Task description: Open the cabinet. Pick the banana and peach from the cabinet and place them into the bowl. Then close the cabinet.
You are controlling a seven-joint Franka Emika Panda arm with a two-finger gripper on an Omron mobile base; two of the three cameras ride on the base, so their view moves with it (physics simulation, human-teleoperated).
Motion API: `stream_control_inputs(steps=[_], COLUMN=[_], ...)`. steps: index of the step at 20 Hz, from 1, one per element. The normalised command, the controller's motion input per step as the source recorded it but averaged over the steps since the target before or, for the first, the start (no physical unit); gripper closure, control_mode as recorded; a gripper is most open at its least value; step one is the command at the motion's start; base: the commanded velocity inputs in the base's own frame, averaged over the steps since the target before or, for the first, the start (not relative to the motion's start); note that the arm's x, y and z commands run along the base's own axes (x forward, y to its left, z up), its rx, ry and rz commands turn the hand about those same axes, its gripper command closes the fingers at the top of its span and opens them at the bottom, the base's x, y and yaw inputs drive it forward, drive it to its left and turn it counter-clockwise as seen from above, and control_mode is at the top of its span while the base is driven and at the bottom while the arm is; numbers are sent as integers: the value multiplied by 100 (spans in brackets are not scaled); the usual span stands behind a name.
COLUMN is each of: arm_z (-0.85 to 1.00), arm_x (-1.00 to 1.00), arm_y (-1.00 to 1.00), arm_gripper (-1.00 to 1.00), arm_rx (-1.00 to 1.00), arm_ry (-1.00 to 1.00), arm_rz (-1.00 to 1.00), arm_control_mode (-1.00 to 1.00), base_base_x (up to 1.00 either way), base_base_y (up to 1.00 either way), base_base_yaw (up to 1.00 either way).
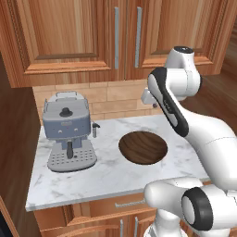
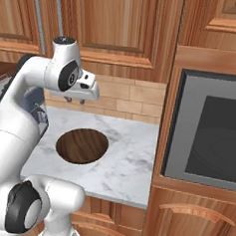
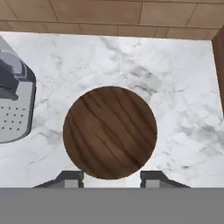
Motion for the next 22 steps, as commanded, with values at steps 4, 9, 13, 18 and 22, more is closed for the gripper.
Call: stream_control_inputs(steps=[4, 9, 13, 18, 22], arm_z=[3, 54, 79, 54, 10], arm_x=[-8, -6, -9, -7, -20], arm_y=[10, 46, 37, 12, 0], arm_gripper=[-100, -100, -100, -100, -100], arm_rx=[0, 0, 0, 2, 9], arm_ry=[-8, -18, -28, -23, -18], arm_rz=[1, 1, 0, 0, 0], arm_control_mode=[-100, -100, -100, -100, -100], base_base_x=[0, 0, 0, 0, 0], base_base_y=[0, 0, 0, 0, 0], base_base_yaw=[0, 0, 0, 0, 0])
